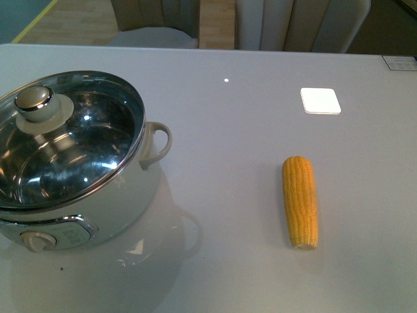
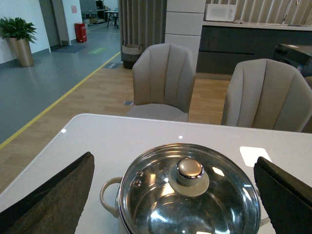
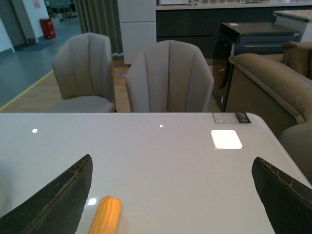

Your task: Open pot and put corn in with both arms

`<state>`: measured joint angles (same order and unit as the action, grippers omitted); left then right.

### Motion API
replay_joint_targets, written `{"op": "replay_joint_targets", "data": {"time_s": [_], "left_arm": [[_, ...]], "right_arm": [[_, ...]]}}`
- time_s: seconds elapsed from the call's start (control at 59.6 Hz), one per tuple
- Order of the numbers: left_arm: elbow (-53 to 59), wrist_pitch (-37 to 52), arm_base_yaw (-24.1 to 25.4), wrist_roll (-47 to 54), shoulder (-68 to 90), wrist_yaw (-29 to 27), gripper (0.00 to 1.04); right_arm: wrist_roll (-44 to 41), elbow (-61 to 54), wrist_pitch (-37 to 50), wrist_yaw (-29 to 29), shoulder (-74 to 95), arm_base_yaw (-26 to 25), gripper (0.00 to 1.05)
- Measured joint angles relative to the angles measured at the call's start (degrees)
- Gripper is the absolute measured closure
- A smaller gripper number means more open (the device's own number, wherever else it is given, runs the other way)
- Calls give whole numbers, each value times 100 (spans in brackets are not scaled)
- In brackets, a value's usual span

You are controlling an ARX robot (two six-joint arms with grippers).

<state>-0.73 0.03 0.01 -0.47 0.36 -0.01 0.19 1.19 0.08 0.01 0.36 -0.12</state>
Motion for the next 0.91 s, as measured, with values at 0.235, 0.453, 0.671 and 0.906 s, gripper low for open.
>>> {"op": "replay_joint_targets", "data": {"time_s": [0.235, 0.453, 0.671, 0.906], "left_arm": [[0, 0, 0, 0, 0, 0, 7], [0, 0, 0, 0, 0, 0, 7], [-68, -208, 68, -98, 111, 258, 7], [-1346, -861, 374, -1401, 3213, 1943, 7]], "right_arm": [[0, 0, 0, 0, 0, 0, 9], [0, 0, 0, 0, 0, 0, 9], [0, 0, 0, 0, 0, 0, 9], [0, 0, 0, 2, -2, 2, 9]]}}
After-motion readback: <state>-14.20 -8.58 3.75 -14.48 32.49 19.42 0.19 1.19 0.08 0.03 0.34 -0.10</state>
